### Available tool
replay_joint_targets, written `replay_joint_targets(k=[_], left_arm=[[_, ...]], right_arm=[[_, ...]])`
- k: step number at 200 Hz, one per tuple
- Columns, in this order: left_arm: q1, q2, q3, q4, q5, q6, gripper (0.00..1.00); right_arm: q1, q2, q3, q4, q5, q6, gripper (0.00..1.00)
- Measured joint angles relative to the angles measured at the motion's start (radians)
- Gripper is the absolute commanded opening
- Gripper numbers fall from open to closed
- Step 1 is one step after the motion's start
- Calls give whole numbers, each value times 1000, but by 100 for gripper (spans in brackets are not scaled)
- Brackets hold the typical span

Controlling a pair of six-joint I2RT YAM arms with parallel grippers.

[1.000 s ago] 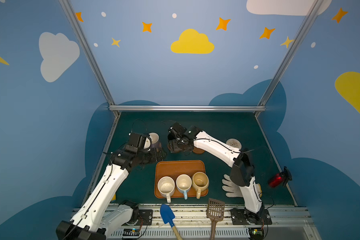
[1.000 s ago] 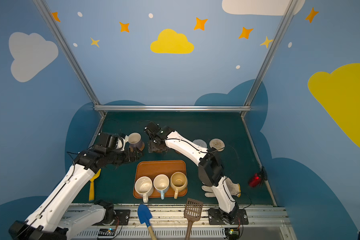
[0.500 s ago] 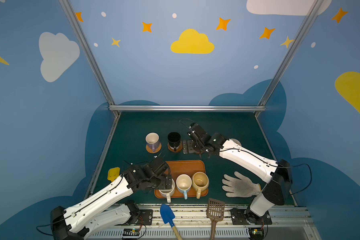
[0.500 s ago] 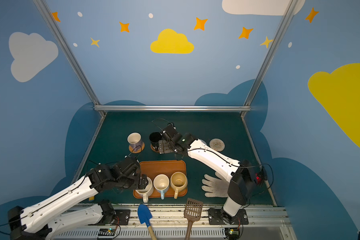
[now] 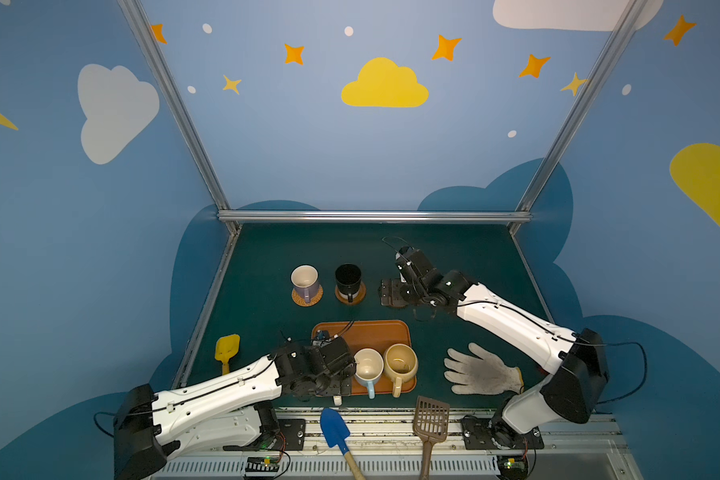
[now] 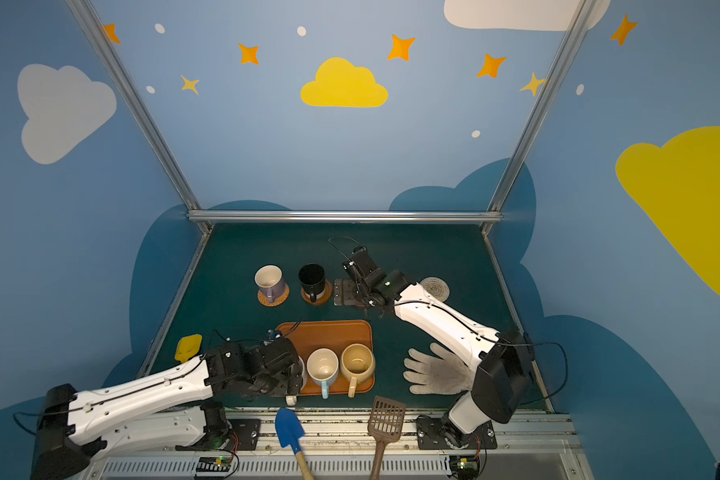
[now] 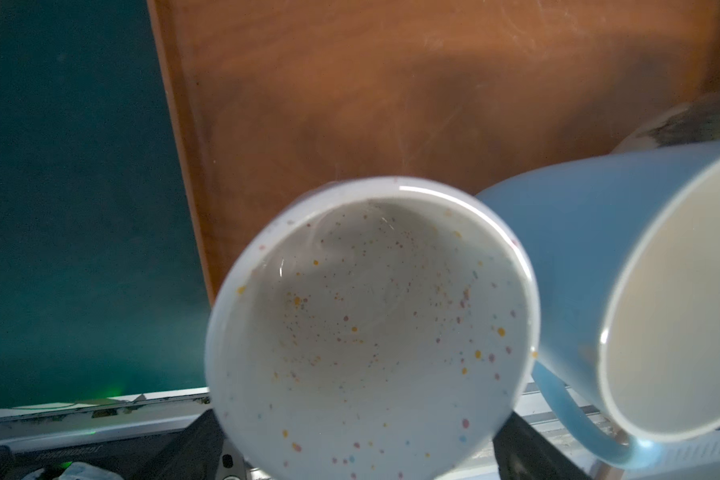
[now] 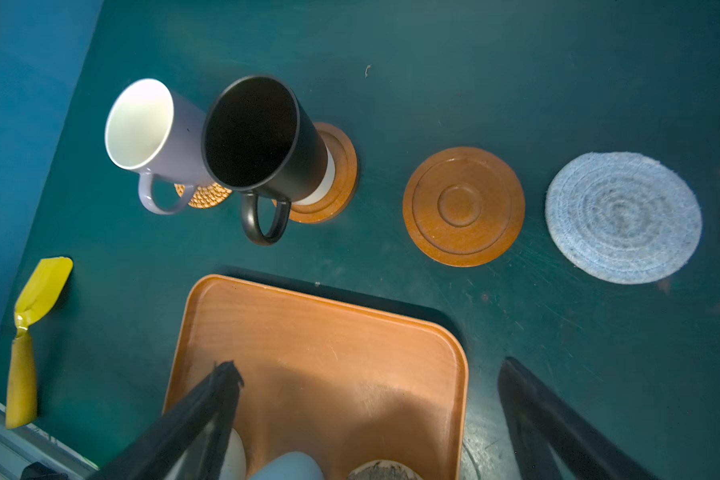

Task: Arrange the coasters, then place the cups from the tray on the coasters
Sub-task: 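Move left gripper onto speckled white mug on tray and grasp while right gripper withdraws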

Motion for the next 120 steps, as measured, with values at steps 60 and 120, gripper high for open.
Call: replay_joint_targets(k=[60, 120], left_arm=[[-2, 67, -27, 76, 8, 2, 76], [1, 74, -55, 93, 3, 19, 46]], right_arm=[[-8, -2, -12, 9, -8, 3, 96], [-10, -1, -21, 17, -27, 11, 95]])
